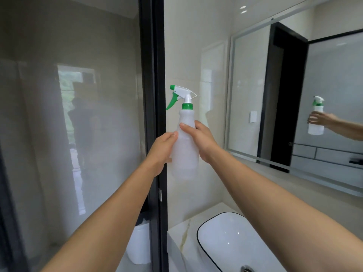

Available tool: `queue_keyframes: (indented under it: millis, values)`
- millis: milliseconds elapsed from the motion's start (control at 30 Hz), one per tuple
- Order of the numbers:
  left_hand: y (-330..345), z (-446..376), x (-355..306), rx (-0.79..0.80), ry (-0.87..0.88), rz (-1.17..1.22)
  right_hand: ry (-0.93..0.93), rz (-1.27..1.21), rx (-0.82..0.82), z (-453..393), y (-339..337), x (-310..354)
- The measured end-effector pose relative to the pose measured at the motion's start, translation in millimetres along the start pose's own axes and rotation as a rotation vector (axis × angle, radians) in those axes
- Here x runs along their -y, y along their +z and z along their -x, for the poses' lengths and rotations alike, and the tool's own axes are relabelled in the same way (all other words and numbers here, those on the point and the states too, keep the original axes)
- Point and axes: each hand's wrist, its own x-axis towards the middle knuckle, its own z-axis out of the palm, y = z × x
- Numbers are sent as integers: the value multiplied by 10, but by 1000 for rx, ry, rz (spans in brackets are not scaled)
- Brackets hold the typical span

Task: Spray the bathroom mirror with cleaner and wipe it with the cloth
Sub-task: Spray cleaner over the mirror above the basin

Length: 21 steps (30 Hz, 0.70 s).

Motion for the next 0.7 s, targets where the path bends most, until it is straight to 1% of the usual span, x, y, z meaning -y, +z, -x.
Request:
queue_keyframes:
  millis: [167,400,533,700]
  values:
    - [93,-560,186,81,79,65,-42,96,-177,-401,-119,-115]
    - [409,-1316,382,251,102,135,-60,197,-398,-791,-491,-230]
    - [845,-1511,402,384,124,178,-81,273,-549,-730,-876,-188]
    - [1561,-1503,345,565,121,267,-74,416,-740,-402,-1431,24]
